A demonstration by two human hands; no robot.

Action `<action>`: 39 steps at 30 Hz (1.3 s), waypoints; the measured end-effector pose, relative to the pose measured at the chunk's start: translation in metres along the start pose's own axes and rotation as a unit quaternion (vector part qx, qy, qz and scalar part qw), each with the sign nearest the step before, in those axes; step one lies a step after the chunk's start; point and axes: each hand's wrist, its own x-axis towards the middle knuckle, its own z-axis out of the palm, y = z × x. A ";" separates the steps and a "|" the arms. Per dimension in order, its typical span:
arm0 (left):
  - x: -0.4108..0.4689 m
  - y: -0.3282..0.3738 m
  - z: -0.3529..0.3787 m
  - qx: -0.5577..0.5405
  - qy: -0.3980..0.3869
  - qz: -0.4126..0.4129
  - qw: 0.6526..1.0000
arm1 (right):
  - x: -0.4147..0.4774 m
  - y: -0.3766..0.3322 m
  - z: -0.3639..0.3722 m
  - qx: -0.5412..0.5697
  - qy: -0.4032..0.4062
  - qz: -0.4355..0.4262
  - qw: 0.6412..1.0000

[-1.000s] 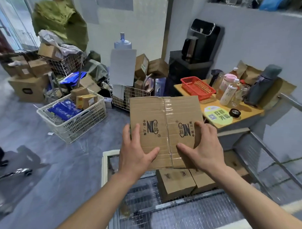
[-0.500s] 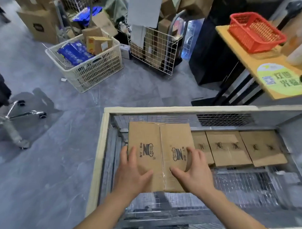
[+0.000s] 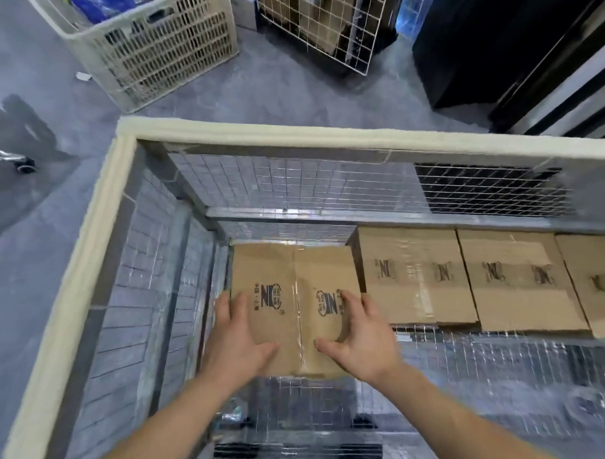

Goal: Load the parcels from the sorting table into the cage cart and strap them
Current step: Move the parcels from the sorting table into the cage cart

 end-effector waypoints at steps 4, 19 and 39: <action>0.050 -0.005 0.021 -0.007 -0.002 0.015 1.000 | 0.048 0.015 0.020 -0.047 0.019 -0.017 0.999; 0.133 0.003 0.063 0.064 0.003 0.059 0.996 | 0.095 0.062 0.032 -0.228 0.004 -0.105 0.968; -0.060 0.150 -0.108 0.239 0.015 0.280 0.930 | -0.094 -0.012 -0.155 -0.092 0.115 -0.019 0.989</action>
